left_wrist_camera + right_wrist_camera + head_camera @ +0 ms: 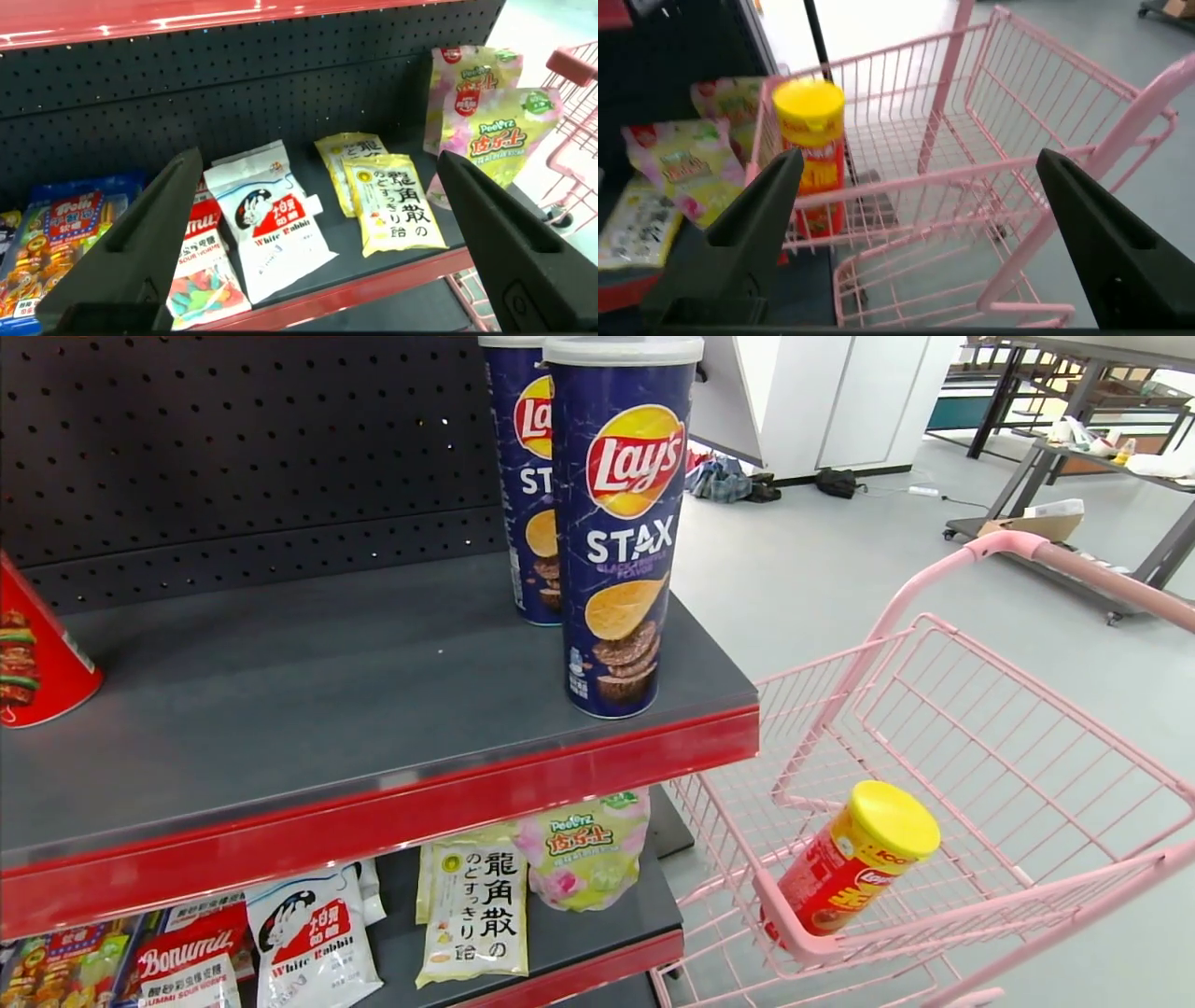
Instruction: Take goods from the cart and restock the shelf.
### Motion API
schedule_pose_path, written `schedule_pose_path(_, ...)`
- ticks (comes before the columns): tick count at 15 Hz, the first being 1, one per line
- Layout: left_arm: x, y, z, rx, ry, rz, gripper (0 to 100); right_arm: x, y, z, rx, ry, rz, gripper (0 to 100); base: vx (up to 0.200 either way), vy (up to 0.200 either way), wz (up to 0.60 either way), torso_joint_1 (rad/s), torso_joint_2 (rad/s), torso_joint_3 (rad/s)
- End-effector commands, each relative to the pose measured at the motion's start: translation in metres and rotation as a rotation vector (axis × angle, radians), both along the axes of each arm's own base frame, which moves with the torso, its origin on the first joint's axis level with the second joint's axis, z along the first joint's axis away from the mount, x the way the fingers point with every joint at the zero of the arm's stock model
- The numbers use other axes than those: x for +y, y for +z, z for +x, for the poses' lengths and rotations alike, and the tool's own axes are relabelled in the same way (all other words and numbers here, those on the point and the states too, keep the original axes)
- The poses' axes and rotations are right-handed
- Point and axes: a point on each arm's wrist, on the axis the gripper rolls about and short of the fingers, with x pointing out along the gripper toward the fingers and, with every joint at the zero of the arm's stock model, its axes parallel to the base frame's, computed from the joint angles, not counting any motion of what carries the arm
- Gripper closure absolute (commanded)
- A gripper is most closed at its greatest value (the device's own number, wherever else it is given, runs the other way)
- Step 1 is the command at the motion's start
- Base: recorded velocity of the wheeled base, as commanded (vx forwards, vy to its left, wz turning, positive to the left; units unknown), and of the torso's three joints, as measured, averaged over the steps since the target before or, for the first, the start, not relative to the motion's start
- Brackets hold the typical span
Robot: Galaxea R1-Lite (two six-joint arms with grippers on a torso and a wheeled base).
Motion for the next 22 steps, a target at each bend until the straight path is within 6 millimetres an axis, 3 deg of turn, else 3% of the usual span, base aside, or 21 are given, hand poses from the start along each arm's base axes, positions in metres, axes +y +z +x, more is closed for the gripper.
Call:
schedule_pose_path(1,0.0,0.0,0.0,0.001,0.0,0.0,0,0.004,0.128,0.062,0.118,0.155,0.13,0,0.0,0.0,0.0,0.0,0.0,0.0)
schedule_pose_path(2,0.0,0.0,0.0,0.001,0.001,0.0,0,0.006,0.111,0.069,0.184,0.229,0.084,0,0.0,0.0,0.0,0.0,0.0,0.0)
schedule_pose_path(4,0.0,0.0,0.0,0.001,0.0,0.0,0,0.011,0.042,0.092,0.382,0.28,0.101,0,0.0,0.0,0.0,0.0,0.0,0.0)
schedule_pose_path(5,0.0,0.0,0.0,0.001,0.0,0.0,0,0.011,0.042,0.092,0.382,0.28,0.101,0,0.0,0.0,0.0,0.0,0.0,0.0)
schedule_pose_path(6,0.0,0.0,0.0,0.001,0.001,0.0,0,0.014,-0.001,0.101,0.478,0.326,0.115,0,0.0,0.0,0.0,0.0,0.0,0.0)
schedule_pose_path(11,0.0,0.0,0.0,0.001,0.001,0.001,0,0.019,-0.007,0.113,0.56,0.394,0.143,0,0.0,0.0,0.0,0.0,0.0,0.0)
schedule_pose_path(16,0.0,0.0,0.0,0.001,0.003,0.001,0,0.029,0.008,0.139,0.57,0.446,0.13,0,0.0,0.0,0.0,0.0,0.0,0.0)
schedule_pose_path(17,0.0,0.0,0.0,-0.001,0.003,0.001,0,0.032,0.011,0.154,0.573,0.445,0.13,0,0.0,0.0,0.0,0.0,0.0,0.0)
schedule_pose_path(22,0.0,0.0,0.0,-0.001,0.003,0.001,0,0.038,0.0,0.187,0.601,0.445,0.12,0,0.0,0.0,0.0,0.0,0.0,0.0)
